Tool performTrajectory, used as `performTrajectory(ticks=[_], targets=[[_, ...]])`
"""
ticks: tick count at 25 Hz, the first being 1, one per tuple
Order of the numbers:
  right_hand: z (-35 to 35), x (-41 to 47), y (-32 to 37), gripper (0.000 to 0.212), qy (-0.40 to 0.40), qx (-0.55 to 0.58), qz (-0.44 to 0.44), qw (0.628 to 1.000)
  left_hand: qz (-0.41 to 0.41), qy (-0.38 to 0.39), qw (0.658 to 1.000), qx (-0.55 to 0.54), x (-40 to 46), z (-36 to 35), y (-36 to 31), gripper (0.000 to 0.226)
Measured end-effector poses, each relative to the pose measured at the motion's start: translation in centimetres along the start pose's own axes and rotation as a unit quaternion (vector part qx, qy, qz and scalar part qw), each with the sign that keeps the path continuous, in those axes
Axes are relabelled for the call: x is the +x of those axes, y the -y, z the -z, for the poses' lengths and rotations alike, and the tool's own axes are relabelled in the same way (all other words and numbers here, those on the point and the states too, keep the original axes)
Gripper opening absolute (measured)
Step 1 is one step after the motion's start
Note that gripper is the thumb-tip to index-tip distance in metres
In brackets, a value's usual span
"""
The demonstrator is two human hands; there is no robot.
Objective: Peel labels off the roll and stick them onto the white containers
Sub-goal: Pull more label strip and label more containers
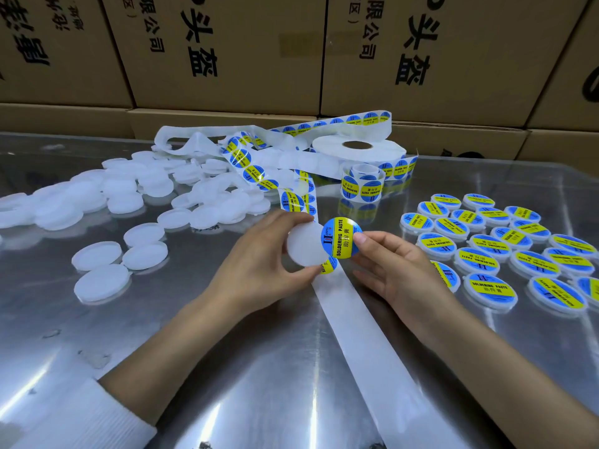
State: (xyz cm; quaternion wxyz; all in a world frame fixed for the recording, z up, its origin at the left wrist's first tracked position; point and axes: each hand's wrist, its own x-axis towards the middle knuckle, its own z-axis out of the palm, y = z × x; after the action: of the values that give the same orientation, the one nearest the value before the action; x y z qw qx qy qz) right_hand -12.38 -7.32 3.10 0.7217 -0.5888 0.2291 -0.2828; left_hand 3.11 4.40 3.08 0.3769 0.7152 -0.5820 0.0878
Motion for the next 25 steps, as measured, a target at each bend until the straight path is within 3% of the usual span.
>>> performTrajectory(ticks=[5,16,25], targets=[[-0.2,-0.1,-0.2,0.028,0.032,-0.009,-0.028,0.999,-0.034,-0.007,0.999,-0.025,-0.2,-0.3,-1.3,0.056],[-0.3,-0.2,-0.1,0.01,0.034,-0.016,-0.039,0.999,-0.026,-0.003,0.999,-0.028,-0.3,-0.3,-1.9,0.059],[-0.8,-0.4,0.0,0.019,0.008,-0.032,0.0,0.999,-0.035,-0.024,0.999,-0.029,-0.3,-0.2,-2.3,0.058]])
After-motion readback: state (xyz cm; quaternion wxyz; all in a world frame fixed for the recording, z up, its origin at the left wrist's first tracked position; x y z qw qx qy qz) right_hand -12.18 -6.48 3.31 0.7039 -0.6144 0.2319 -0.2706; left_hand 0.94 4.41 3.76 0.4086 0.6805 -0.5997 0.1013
